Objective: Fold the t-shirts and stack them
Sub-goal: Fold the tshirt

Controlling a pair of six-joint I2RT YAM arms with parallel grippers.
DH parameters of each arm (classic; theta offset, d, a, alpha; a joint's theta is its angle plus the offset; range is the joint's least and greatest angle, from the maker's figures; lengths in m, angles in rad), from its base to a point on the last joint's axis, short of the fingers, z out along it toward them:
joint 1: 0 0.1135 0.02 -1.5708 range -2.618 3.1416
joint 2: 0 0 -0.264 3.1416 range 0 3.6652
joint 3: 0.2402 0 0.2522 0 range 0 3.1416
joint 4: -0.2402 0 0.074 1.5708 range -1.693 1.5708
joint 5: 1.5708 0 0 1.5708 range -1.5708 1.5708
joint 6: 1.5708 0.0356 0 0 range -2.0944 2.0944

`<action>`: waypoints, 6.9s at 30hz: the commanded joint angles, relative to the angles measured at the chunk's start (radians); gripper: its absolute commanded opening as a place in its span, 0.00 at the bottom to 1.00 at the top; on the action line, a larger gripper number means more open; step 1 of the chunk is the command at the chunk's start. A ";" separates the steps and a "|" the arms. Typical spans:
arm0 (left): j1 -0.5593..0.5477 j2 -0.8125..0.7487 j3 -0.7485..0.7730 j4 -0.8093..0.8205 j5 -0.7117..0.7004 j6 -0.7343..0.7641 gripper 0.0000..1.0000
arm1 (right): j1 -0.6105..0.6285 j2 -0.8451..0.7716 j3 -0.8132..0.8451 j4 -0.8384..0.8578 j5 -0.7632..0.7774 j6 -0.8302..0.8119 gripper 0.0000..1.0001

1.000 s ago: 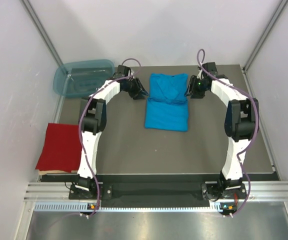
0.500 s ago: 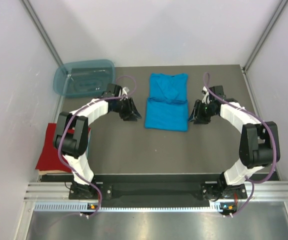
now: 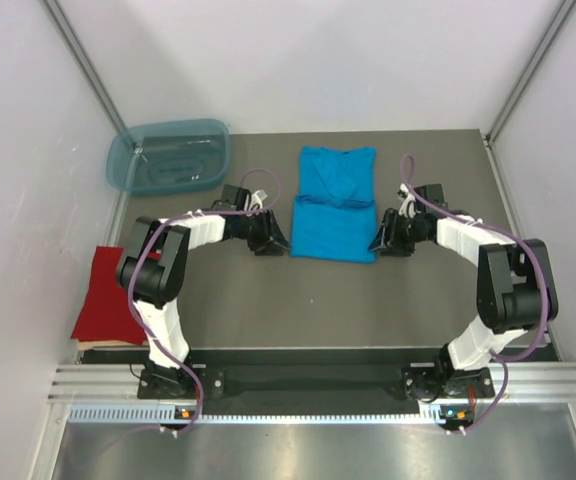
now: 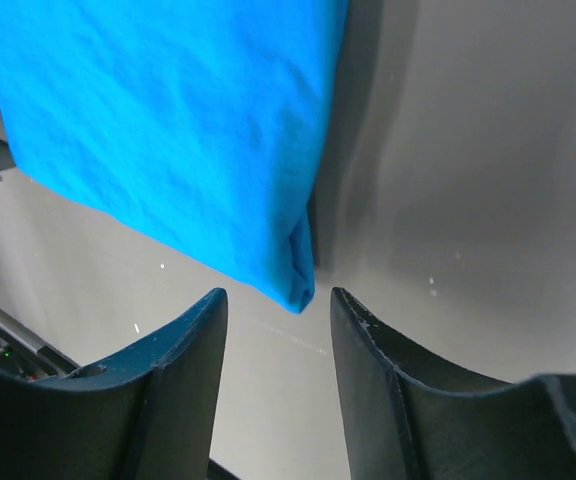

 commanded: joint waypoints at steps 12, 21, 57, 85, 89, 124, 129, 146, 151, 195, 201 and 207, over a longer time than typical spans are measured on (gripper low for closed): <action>-0.046 0.044 0.002 0.083 -0.032 0.015 0.44 | 0.011 0.071 -0.050 0.106 -0.020 -0.026 0.40; -0.047 0.053 0.030 0.036 -0.055 0.032 0.00 | 0.010 0.065 -0.062 0.086 0.006 -0.042 0.00; -0.191 -0.308 -0.035 -0.332 -0.305 -0.045 0.33 | 0.070 -0.461 -0.262 -0.202 0.316 0.137 0.40; -0.158 0.174 0.422 -0.208 -0.282 -0.008 0.20 | 0.228 0.097 0.229 -0.040 0.427 0.083 0.00; -0.153 0.191 0.439 -0.205 -0.288 -0.003 0.20 | 0.228 0.125 0.260 -0.037 0.438 0.079 0.00; -0.076 0.079 0.430 -0.265 -0.301 0.184 0.37 | 0.054 0.108 0.375 -0.098 0.171 -0.186 0.34; -0.076 0.128 0.419 -0.253 -0.250 0.204 0.37 | -0.006 0.169 0.372 -0.106 0.056 -0.237 0.35; -0.076 0.203 0.406 -0.205 -0.241 0.219 0.36 | -0.061 0.342 0.370 -0.050 -0.116 -0.329 0.33; -0.078 0.211 0.401 -0.181 -0.236 0.212 0.34 | -0.061 0.342 0.356 -0.040 -0.078 -0.326 0.27; -0.119 -0.238 -0.010 -0.291 -0.302 0.049 0.43 | -0.070 -0.375 -0.271 -0.231 0.323 0.490 0.58; -0.203 -0.403 -0.251 -0.150 -0.238 -0.086 0.44 | -0.007 -0.562 -0.395 -0.242 0.336 0.691 0.57; -0.260 -0.430 -0.355 -0.073 -0.258 -0.167 0.46 | 0.126 -0.596 -0.463 -0.127 0.391 0.830 0.55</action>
